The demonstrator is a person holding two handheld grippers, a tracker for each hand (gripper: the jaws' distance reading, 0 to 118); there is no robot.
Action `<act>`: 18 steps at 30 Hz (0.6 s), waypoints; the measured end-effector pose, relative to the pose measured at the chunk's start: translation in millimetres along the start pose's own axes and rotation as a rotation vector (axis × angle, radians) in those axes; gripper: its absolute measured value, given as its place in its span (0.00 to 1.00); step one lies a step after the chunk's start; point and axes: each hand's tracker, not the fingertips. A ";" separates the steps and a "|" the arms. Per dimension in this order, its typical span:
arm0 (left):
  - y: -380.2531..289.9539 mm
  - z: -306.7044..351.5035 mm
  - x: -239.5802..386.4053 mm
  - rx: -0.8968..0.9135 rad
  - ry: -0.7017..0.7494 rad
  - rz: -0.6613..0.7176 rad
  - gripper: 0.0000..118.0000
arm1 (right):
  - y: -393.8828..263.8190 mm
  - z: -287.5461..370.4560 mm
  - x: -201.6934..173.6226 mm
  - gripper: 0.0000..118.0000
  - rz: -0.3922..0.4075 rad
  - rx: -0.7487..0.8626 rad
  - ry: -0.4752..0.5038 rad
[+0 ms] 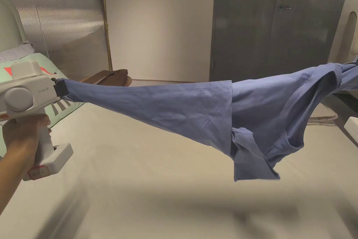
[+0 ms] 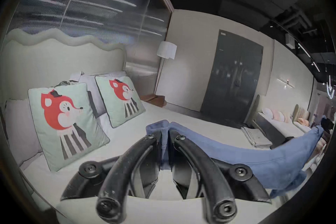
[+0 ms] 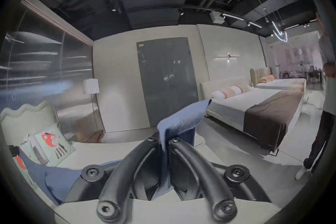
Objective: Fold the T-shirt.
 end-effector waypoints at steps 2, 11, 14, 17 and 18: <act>4.6 -11.4 3.4 0.006 0.005 0.004 0.04 | 0.7 -13.1 2.2 0.04 -0.021 0.005 0.002; 11.2 -56.6 35.0 0.027 0.038 -0.080 0.04 | -10.2 -39.7 -20.1 0.04 0.070 0.028 -0.026; 5.2 -71.6 38.3 0.021 0.042 -0.073 0.04 | -22.0 -59.8 -20.7 0.04 0.070 0.020 -0.027; -5.8 -84.4 36.9 0.004 0.055 -0.085 0.04 | -38.1 -72.3 -22.8 0.04 0.080 0.004 -0.016; -12.7 -88.0 33.8 -0.003 0.046 -0.088 0.04 | -47.8 -77.7 -23.2 0.04 0.085 0.000 -0.013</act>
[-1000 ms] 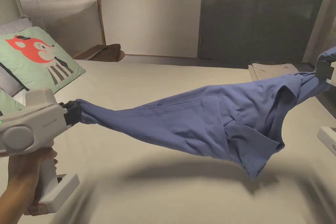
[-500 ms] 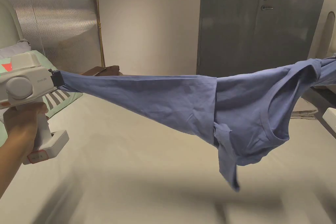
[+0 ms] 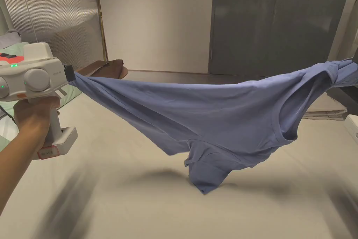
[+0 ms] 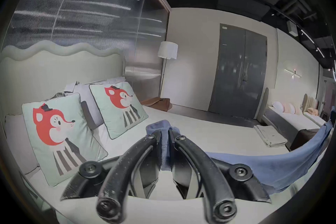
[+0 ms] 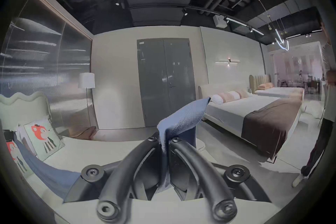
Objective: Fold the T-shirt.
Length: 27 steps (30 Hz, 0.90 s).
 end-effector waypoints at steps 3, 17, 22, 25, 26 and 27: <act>-28.0 -10.4 -3.7 -0.066 0.022 -0.027 0.04 | -26.5 -3.0 4.2 0.04 0.001 -0.045 -0.003; -219.0 44.0 -66.3 -0.425 0.061 -0.023 0.04 | -212.6 67.1 36.6 0.04 0.085 -0.401 0.036; -257.6 99.0 -94.6 -0.507 0.056 -0.013 0.04 | -251.7 143.1 66.1 0.04 0.062 -0.484 0.024; -270.8 121.3 -110.3 -0.538 0.057 0.000 0.04 | -265.7 186.0 84.1 0.04 0.026 -0.520 0.013; -272.1 129.4 -113.3 -0.537 0.060 0.010 0.04 | -267.5 199.0 88.8 0.04 0.008 -0.527 0.009; -273.5 139.0 -117.4 -0.539 0.061 0.021 0.04 | -271.2 212.5 93.8 0.04 -0.008 -0.527 0.007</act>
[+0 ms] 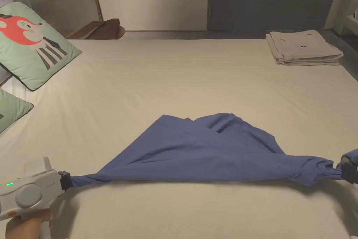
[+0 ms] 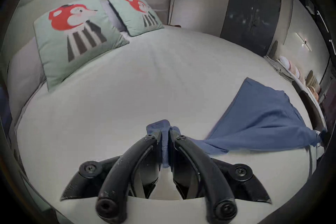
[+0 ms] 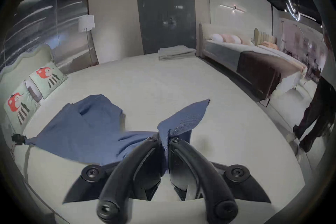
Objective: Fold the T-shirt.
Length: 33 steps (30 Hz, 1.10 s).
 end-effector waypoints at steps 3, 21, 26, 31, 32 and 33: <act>-14.0 17.9 -15.0 -0.010 -0.010 0.004 0.04 | -20.3 27.5 11.0 0.04 -0.016 -0.015 -0.004; -123.5 103.2 -78.5 -0.085 -0.019 -0.028 0.04 | -118.1 129.8 39.8 0.04 -0.045 -0.146 0.008; -126.1 97.7 -76.0 -0.092 -0.007 -0.050 0.04 | -133.0 122.6 43.8 0.04 -0.073 -0.187 -0.007; -127.2 98.4 -68.8 -0.084 0.011 -0.094 0.12 | -130.2 123.9 40.4 0.11 -0.085 -0.210 -0.014; -126.5 100.1 -66.2 -0.078 0.028 -0.113 0.25 | -128.8 126.2 37.4 0.23 -0.086 -0.212 -0.017; -125.4 103.2 -62.8 -0.076 0.051 -0.128 0.43 | -125.6 129.1 34.1 0.39 -0.083 -0.222 -0.038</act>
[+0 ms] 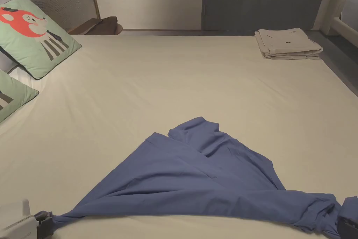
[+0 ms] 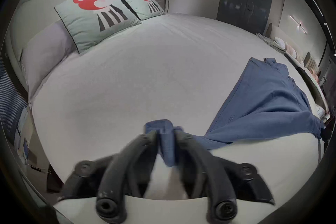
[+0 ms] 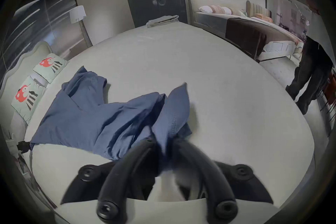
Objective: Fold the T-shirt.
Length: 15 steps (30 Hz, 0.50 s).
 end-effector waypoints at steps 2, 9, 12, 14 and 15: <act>7.4 11.5 4.5 0.018 0.022 -0.010 0.83 | 6.1 11.2 -6.9 0.80 0.015 0.027 -0.040; 68.7 88.1 57.0 0.342 -0.158 -0.014 0.93 | 60.6 79.0 -74.1 0.92 0.134 0.360 0.039; 84.5 121.0 93.6 0.526 -0.203 -0.054 0.93 | 76.2 102.7 -106.6 0.92 0.172 0.477 0.081; 90.3 138.4 117.0 0.614 -0.236 -0.093 0.93 | 80.3 116.3 -121.8 0.92 0.191 0.561 0.080; 90.4 143.9 126.2 0.659 -0.246 -0.115 0.93 | 81.7 117.9 -123.9 0.92 0.193 0.588 0.064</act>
